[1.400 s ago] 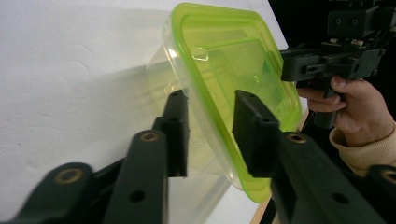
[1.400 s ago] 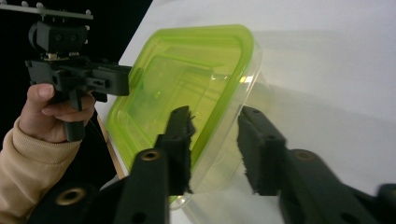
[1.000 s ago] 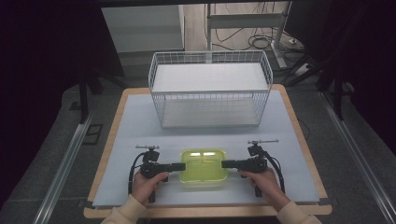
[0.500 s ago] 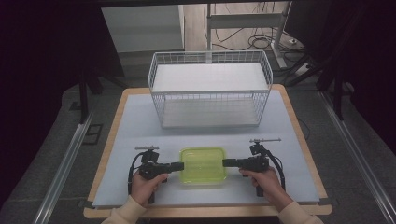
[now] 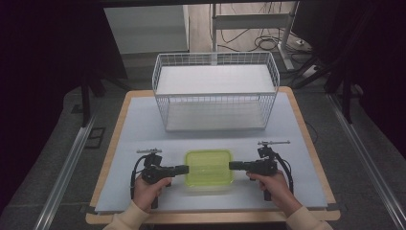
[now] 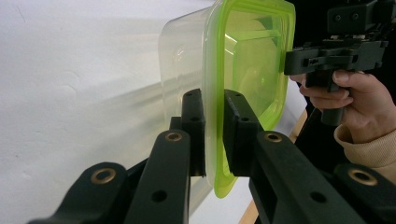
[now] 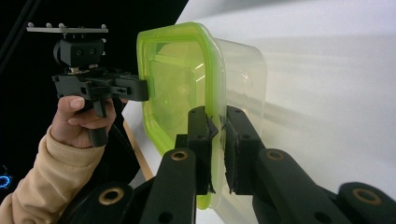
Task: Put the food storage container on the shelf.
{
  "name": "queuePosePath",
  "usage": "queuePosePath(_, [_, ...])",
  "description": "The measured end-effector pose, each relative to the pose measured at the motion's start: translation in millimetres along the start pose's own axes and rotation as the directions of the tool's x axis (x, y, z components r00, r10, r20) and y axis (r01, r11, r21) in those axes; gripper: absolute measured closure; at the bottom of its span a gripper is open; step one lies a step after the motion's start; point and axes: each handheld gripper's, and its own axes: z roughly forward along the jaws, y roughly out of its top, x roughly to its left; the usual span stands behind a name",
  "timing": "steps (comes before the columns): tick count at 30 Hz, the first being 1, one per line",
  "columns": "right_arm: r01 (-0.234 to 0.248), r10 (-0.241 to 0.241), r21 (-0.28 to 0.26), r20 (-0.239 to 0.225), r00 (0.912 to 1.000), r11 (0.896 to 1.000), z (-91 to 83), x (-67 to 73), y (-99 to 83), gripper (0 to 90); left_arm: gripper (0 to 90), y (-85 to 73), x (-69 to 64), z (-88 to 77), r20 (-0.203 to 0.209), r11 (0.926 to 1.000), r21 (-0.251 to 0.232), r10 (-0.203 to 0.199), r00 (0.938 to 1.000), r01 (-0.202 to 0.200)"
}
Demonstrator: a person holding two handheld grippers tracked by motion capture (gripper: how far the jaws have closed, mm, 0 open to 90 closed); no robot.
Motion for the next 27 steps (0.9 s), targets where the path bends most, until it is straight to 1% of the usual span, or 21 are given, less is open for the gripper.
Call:
queuePosePath(6, [0.003, -0.003, -0.008, -0.005, 1.0000, 1.000, -1.7, 1.3, 1.1, 81.7, 80.2, 2.7, -1.9, -1.0, 0.003, 1.0000, 0.000, 0.008, 1.0000, -0.008])
queuePosePath(10, [0.007, -0.007, -0.013, -0.004, 1.0000, 1.000, -4.5, 2.8, 2.5, 81.7, 80.2, 6.1, -4.3, -1.3, 0.004, 0.9998, -0.002, 0.020, 0.9998, -0.020])
queuePosePath(17, [0.021, -0.021, -0.031, -0.002, 0.9998, 0.999, -6.4, 5.2, 7.4, 81.7, 80.3, 12.5, -6.1, -2.5, 0.007, 0.9997, -0.010, 0.024, 0.9997, -0.024])
queuePosePath(21, [0.036, -0.036, -0.042, 0.001, 0.9993, 0.998, -8.6, 10.4, 12.3, 81.7, 80.5, 17.6, -7.5, -5.2, 0.014, 0.9994, -0.017, 0.029, 0.9995, -0.029])
queuePosePath(24, [0.053, -0.053, -0.052, 0.002, 0.9986, 0.997, -12.5, 16.7, 17.6, 81.8, 80.5, 23.8, -13.1, -9.2, 0.017, 0.9985, -0.031, 0.046, 0.9988, -0.045])
queuePosePath(27, [0.059, -0.059, -0.060, 0.003, 0.9983, 0.996, -14.5, 19.4, 20.2, 81.8, 80.5, 27.0, -16.2, -10.7, 0.014, 0.9979, -0.035, 0.055, 0.9984, -0.054])
